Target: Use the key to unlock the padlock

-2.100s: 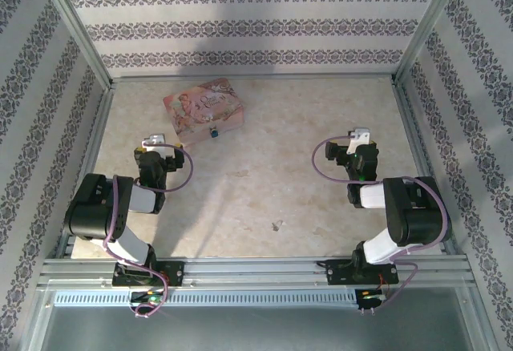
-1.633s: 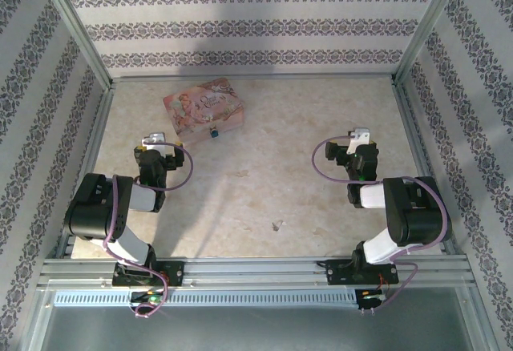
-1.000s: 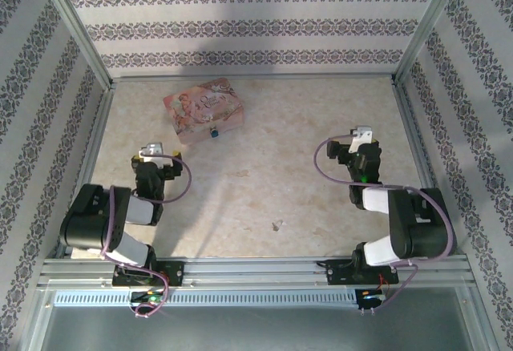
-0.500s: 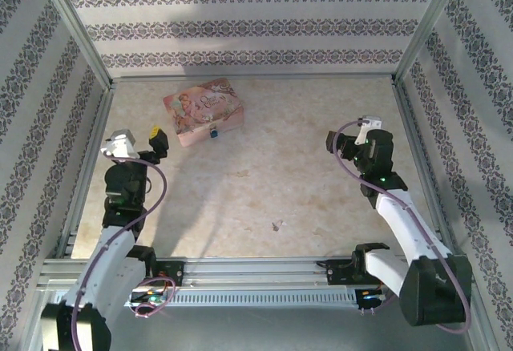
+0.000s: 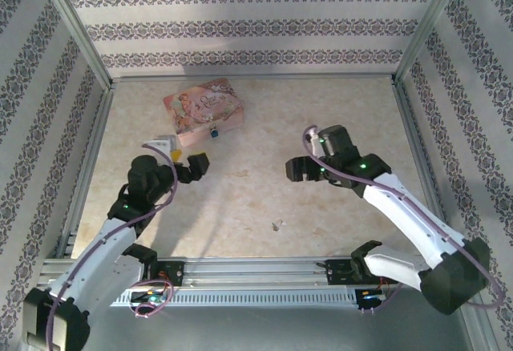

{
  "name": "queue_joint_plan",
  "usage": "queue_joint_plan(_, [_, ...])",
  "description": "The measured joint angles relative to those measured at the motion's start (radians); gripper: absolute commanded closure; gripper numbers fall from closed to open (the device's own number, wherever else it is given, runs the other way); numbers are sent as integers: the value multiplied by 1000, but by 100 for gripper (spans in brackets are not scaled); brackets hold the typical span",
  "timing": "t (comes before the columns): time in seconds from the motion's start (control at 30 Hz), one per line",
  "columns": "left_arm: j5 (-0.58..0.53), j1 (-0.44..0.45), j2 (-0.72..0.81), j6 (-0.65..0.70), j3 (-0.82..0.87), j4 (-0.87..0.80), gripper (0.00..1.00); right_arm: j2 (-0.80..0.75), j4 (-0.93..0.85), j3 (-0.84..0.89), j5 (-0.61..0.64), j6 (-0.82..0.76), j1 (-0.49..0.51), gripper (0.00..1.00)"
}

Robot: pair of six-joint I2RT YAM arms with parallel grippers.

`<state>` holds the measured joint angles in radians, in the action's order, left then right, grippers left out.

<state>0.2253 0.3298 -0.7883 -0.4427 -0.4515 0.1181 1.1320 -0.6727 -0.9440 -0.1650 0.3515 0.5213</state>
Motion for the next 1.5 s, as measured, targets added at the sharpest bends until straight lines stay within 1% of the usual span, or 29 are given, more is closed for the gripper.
queue_joint_plan(0.13, [-55,144,-100,-51,11,82,0,105,-126,-31,-11,24,116,24])
queue_joint_plan(0.2, [-87,200,-166,-76,15,134,0,143,-171,-31,-13,40,167,26])
queue_joint_plan(0.33, [-153,261,-287,-133,19,237,0,187,-199,-22,-28,78,250,32])
queue_joint_plan(0.43, [-201,272,-337,-166,34,295,0,220,-191,5,-51,109,291,38])
queue_joint_plan(0.53, [-244,273,-354,-191,49,325,0,268,-182,23,-64,133,322,43])
queue_joint_plan(0.63, [-286,273,-352,-206,56,332,1,312,-164,24,-74,148,340,49])
queue_joint_plan(0.83, [-366,273,-298,-233,95,330,1,388,-128,24,-88,150,348,55])
queue_joint_plan(1.17, [-426,273,-249,-243,100,293,1,476,-119,22,-88,143,378,63])
queue_joint_plan(1.5, [-441,273,-248,-243,100,280,1,500,-107,-2,-87,143,393,65])
